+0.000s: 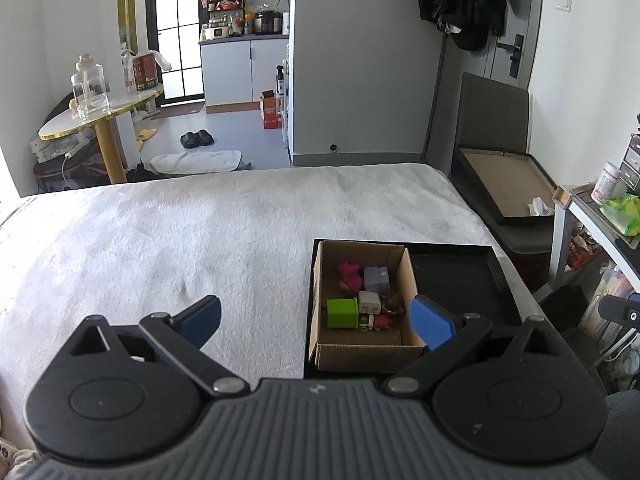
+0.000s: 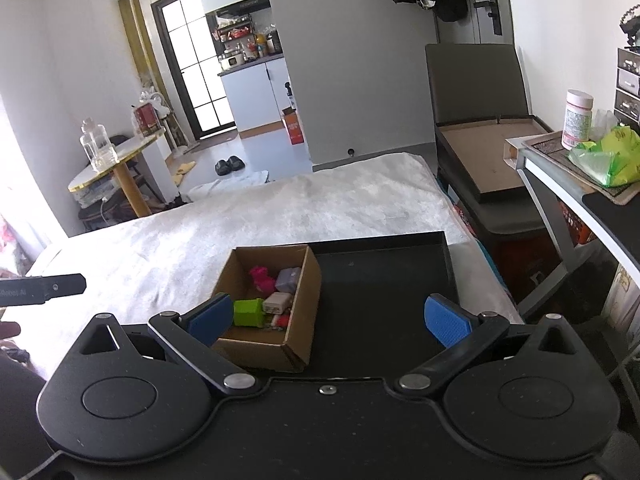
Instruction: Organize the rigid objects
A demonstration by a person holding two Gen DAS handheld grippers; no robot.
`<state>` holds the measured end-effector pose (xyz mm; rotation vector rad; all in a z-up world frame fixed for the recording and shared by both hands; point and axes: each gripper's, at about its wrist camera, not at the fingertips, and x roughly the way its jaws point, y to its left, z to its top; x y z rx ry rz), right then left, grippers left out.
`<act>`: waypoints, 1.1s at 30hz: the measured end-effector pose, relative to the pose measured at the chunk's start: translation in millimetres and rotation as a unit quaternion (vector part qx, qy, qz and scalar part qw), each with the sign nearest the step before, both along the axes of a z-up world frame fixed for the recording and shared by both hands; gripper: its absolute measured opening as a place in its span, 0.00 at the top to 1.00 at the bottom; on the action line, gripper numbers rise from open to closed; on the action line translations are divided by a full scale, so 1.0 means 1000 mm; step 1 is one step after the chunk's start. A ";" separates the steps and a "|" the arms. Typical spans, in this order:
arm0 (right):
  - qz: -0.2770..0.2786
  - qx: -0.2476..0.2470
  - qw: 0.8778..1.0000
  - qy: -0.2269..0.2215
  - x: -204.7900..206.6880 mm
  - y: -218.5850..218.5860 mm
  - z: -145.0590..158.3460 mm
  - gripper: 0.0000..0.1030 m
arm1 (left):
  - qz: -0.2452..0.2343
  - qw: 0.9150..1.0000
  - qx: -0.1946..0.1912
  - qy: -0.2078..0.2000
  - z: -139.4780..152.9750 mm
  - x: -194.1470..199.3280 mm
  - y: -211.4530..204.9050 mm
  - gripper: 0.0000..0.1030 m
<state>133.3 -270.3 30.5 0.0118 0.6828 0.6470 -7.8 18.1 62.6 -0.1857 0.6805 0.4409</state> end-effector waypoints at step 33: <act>0.022 -0.015 1.000 0.006 -0.046 0.024 0.014 0.00 | -0.038 0.999 -0.008 -0.009 -0.001 -0.023 -0.024 0.03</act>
